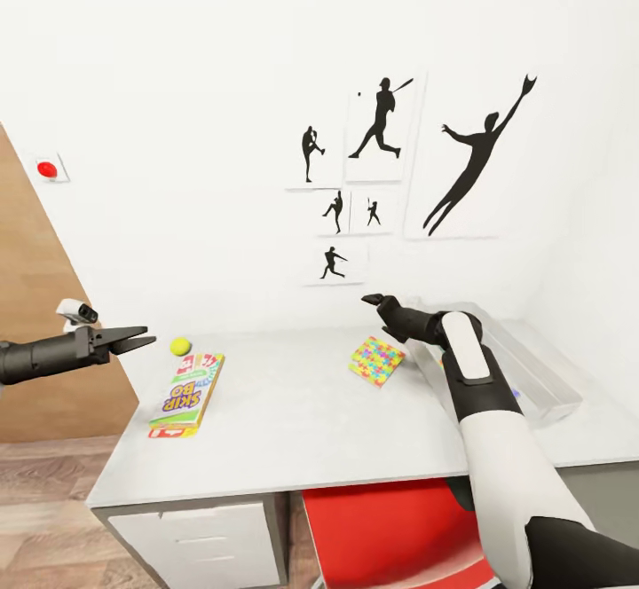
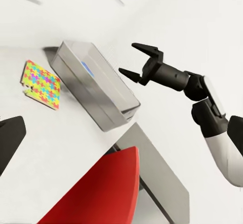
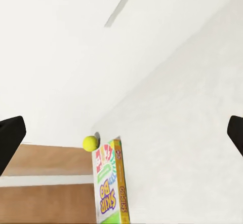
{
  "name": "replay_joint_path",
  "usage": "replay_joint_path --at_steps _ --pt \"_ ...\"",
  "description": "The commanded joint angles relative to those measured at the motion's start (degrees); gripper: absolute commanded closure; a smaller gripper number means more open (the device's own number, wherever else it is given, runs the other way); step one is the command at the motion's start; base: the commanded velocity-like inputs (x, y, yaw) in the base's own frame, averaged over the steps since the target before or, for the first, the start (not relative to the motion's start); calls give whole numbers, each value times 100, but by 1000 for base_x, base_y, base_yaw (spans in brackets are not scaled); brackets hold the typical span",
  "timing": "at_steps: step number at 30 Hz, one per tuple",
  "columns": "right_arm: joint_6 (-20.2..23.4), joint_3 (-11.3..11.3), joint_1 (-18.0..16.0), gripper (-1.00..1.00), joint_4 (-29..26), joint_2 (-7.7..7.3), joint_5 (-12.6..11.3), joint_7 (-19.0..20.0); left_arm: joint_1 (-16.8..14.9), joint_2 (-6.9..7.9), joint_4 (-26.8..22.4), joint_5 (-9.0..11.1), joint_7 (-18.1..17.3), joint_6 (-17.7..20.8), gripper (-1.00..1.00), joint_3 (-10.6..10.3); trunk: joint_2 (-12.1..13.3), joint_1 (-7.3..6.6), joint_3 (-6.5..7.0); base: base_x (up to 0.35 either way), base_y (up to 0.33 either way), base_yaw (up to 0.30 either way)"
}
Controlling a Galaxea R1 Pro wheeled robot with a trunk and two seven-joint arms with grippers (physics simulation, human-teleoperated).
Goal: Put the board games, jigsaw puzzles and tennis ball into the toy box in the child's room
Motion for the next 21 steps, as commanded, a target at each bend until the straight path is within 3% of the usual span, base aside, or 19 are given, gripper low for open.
replay_joint_path --at_steps 1,2,7,11,21 --pt "21 37 -9 -100 -25 -4 -59 -52 -4 17 11 -6 -23 52 -100 -1 -13 4 -13 -14 0 6" --pt "23 73 -10 -100 -43 -14 -61 -49 -3 38 28 -8 -23 44 -100 0 -13 4 -13 -36 0 4" --pt "53 235 153 -100 120 80 -228 50 161 -125 190 -14 -23 6 -100 -163 -13 4 -13 0 0 0" --pt "141 353 282 -100 224 134 -196 37 234 -216 221 -37 -23 0 -100 -189 -13 4 -13 0 0 0" --pt "248 618 605 -100 13 148 -182 1 271 -233 241 -40 -23 -8 -100 -175 -13 4 -13 -60 66 0"
